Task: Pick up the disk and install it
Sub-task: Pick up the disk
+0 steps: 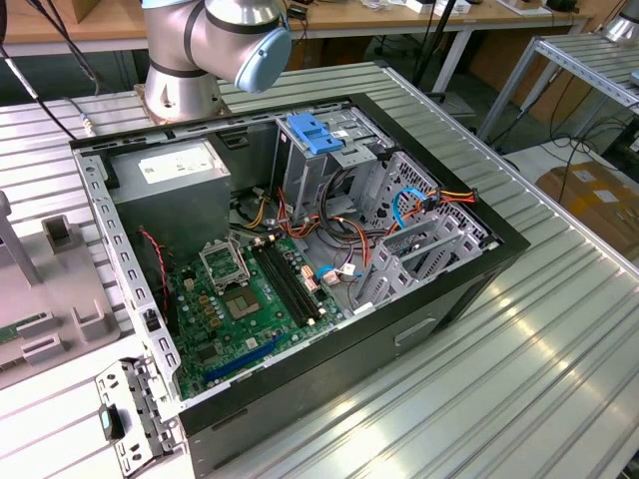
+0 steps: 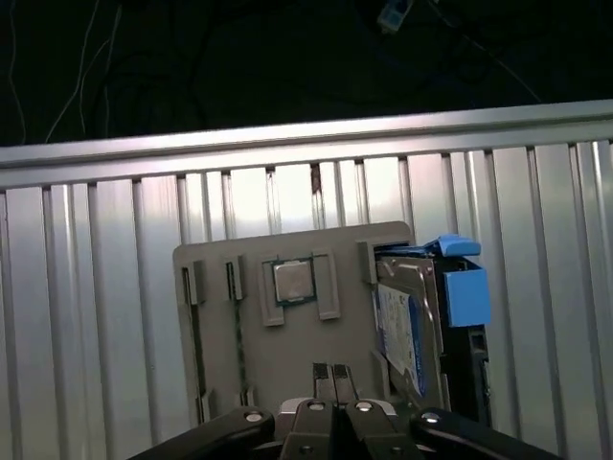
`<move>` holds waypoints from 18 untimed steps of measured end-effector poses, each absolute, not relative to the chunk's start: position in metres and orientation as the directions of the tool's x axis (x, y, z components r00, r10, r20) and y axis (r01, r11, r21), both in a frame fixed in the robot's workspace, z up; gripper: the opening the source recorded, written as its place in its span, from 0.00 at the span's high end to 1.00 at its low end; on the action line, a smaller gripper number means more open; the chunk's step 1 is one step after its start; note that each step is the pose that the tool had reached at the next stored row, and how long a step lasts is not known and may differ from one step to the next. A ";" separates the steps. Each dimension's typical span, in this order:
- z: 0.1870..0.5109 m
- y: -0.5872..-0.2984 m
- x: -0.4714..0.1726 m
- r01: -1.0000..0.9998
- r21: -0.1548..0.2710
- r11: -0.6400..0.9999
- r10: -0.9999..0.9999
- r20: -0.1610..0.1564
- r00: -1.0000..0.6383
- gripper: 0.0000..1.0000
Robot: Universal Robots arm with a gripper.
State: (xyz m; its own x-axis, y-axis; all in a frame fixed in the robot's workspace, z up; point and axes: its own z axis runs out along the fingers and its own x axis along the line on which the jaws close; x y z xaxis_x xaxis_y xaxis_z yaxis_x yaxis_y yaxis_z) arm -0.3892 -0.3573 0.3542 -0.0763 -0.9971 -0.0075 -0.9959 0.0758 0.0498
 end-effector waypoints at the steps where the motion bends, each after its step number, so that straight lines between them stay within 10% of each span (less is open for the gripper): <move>1: 0.354 -0.357 -0.389 -0.997 0.050 0.059 -0.998 -0.008 -0.059 0.89; 18: 0.354 -0.357 -0.389 -0.998 0.050 -0.024 -1.000 -0.008 0.023 0.76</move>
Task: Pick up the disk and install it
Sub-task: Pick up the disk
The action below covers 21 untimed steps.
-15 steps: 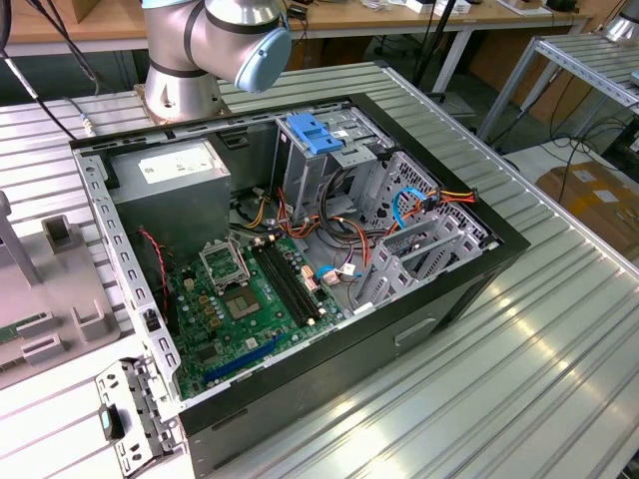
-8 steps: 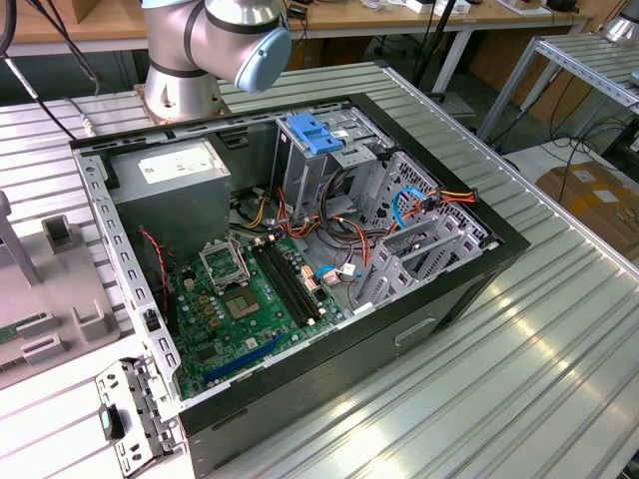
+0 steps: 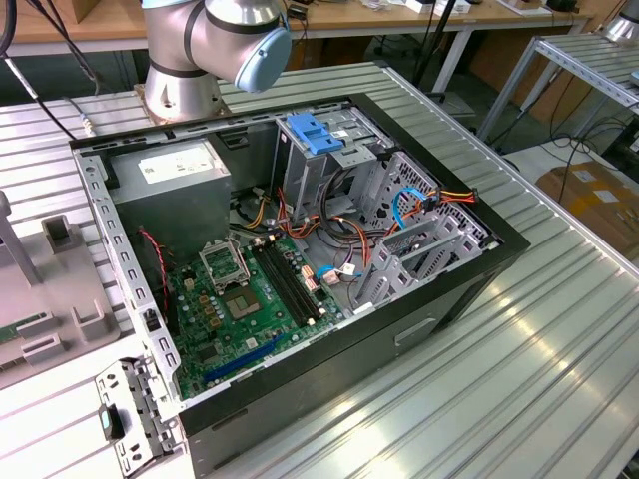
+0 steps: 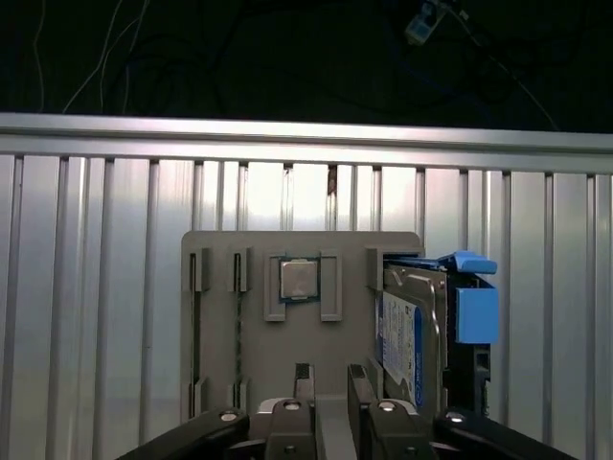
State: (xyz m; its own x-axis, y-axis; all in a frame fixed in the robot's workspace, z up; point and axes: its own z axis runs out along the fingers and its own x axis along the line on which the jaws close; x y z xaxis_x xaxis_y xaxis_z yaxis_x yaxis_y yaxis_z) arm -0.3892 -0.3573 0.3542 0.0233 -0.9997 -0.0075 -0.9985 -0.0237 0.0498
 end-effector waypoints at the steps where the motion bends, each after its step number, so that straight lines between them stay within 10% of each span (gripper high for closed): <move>1: 0.354 -0.357 -0.389 -0.998 0.050 -0.024 -1.000 -0.008 0.024 0.71; 7: 0.354 -0.357 -0.389 -0.998 0.050 -0.026 -1.000 -0.008 0.026 0.46; 21: 0.353 -0.346 -0.390 -0.998 0.050 -0.027 -1.000 -0.012 0.026 0.46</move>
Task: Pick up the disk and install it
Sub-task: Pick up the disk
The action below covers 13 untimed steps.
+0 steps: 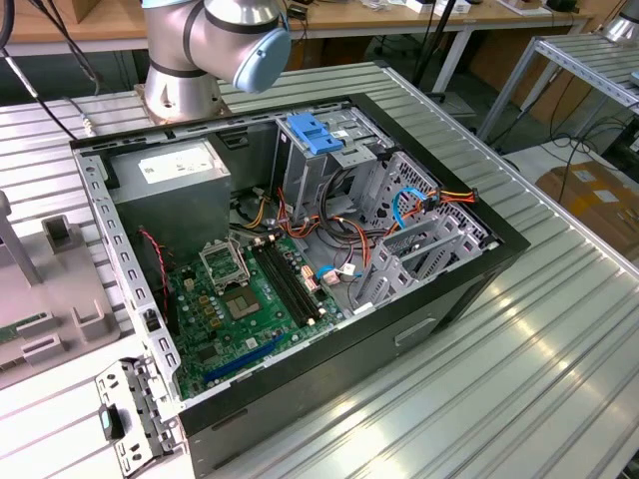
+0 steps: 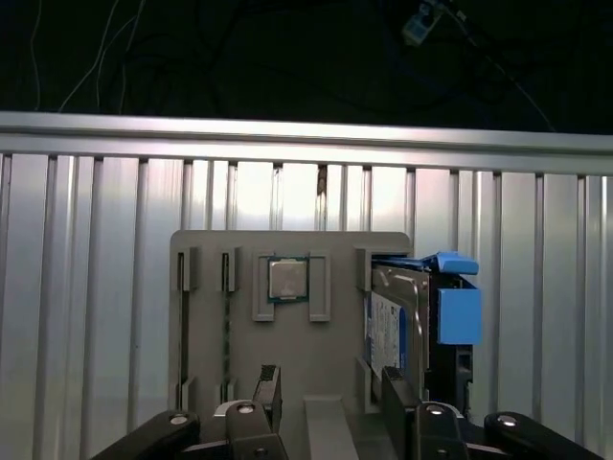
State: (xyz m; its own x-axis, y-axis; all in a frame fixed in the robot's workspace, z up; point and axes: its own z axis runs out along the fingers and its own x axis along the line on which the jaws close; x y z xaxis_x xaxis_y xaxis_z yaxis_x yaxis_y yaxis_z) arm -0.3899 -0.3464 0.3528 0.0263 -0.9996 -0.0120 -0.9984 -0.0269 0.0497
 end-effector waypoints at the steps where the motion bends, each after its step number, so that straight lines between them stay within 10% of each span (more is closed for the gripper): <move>1: 0.353 -0.345 -0.390 -0.998 0.050 -0.027 -1.000 -0.013 0.026 0.46; 13: 0.349 -0.336 -0.394 -0.998 0.050 0.042 -0.999 -0.015 -0.042 0.46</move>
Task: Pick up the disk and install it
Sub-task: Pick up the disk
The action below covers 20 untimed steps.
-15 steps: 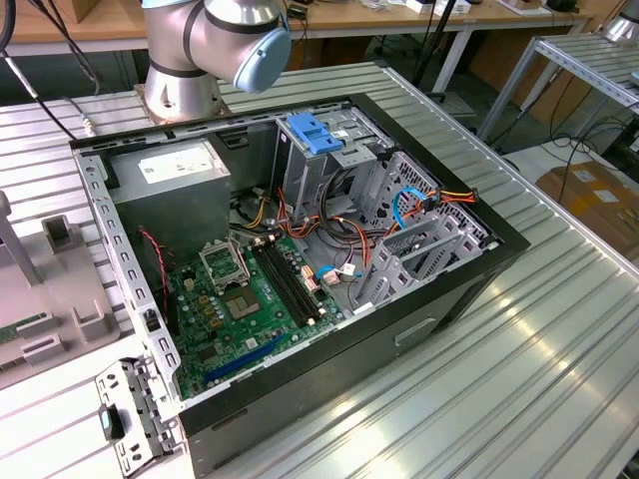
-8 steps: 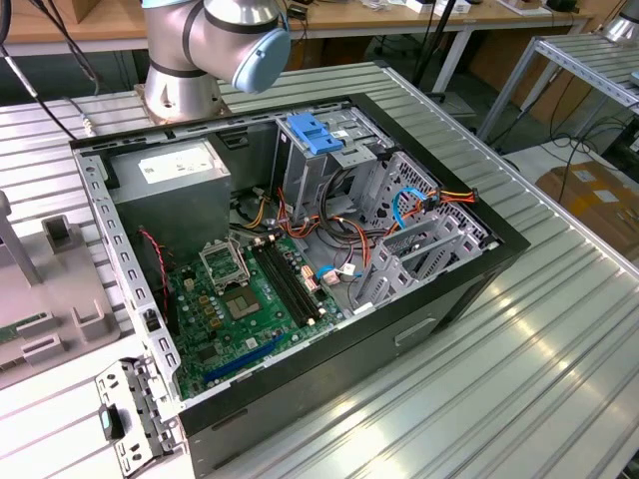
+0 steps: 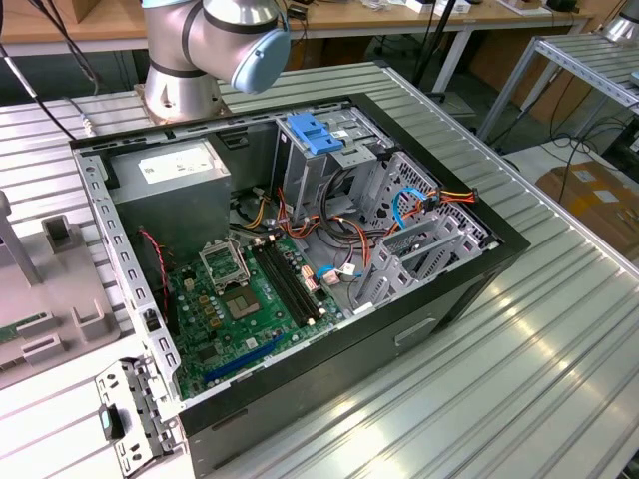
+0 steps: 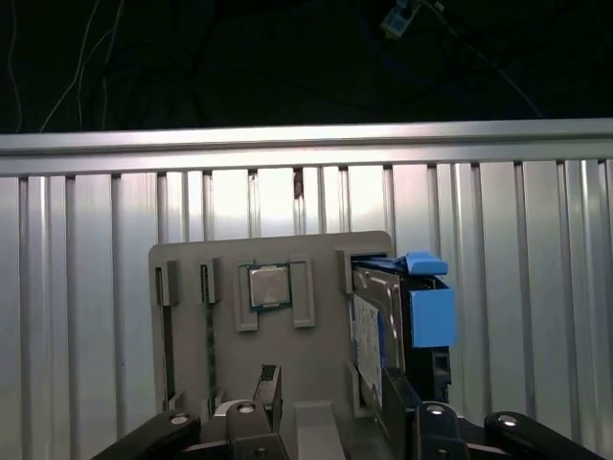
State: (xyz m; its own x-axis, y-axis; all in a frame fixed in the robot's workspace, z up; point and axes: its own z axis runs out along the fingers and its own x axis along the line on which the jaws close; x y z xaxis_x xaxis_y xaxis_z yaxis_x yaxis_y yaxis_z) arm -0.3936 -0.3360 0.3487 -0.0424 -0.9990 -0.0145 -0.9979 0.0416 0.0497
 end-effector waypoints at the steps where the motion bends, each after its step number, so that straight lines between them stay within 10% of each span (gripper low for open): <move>1: 0.349 -0.335 -0.394 -0.998 0.050 0.042 -0.999 -0.015 -0.042 0.46; 20: 0.340 -0.323 -0.394 -0.998 0.050 0.042 -0.999 -0.015 -0.042 0.46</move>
